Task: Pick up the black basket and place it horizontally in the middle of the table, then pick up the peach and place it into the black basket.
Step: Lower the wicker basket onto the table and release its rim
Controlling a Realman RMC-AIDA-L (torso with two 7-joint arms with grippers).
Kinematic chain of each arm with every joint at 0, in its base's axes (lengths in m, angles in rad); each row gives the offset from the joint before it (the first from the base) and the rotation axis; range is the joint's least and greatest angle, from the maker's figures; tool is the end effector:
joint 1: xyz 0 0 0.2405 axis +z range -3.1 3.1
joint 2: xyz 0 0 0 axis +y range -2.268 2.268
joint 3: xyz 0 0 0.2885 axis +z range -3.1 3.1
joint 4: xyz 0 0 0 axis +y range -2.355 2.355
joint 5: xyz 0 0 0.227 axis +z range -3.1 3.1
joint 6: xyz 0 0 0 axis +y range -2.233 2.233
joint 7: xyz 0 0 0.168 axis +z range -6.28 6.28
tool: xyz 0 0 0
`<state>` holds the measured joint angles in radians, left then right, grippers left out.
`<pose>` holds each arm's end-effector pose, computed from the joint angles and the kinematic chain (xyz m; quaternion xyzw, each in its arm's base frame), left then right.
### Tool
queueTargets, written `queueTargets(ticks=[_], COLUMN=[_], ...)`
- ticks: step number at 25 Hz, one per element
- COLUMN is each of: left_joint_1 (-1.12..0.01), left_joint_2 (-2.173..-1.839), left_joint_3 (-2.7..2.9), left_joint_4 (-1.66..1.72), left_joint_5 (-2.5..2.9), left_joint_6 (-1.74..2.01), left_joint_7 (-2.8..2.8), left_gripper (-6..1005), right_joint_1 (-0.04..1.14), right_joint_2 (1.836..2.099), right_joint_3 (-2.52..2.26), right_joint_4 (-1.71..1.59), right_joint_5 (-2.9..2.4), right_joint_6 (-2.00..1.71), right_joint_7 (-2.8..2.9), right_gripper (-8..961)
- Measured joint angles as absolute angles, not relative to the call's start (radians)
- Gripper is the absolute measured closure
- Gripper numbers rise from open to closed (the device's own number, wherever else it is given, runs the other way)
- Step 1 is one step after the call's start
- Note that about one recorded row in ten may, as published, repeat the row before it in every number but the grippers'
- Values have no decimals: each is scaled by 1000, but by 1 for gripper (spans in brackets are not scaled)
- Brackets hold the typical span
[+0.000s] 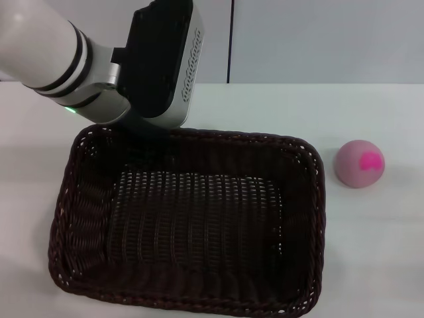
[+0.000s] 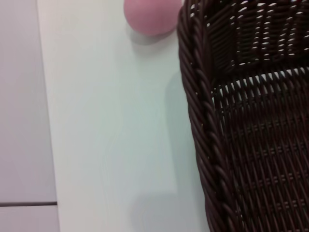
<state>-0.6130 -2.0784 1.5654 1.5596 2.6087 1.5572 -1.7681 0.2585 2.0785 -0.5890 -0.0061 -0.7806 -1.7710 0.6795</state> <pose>-0.1468 0.3821 -0.0448 -0.9451 0.1951 0.2390 0.1075 0.3812 0.2683 0.0361 -0.5561 0.2371 0.5415 0.5842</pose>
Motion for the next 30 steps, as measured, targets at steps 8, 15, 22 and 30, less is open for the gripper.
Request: queueTargets(ticks=[8,15,22,30], left_joint_1=[-604,-584,-531,-402], left_joint_2=[-2078,-2075,-2071,-2066], left_joint_3=[1586,1586,1552,1266], left_joint_4=[1555,1560,1577,1580], left_joint_5=[2621,2622,2607,2224], left_joint_6=[1506,1498,1473,1429], left_joint_7=[-1833,-1852,-1858,-1793], left_gripper=[712,641,448,325], right_joint_1=[249,235,211,119], right_joint_2=[2079,2074,2069,2031], right_joint_3=[-589,-589,-589,-547], right_joint_4=[2,-11,-76,-626], right_joint_5=[-781,-808,-881,-1279], right_joint_6=[-1790,-1803,-1808,-1697], right_joint_7=[683,730,751,1293], right_gripper=[393,399,405,411])
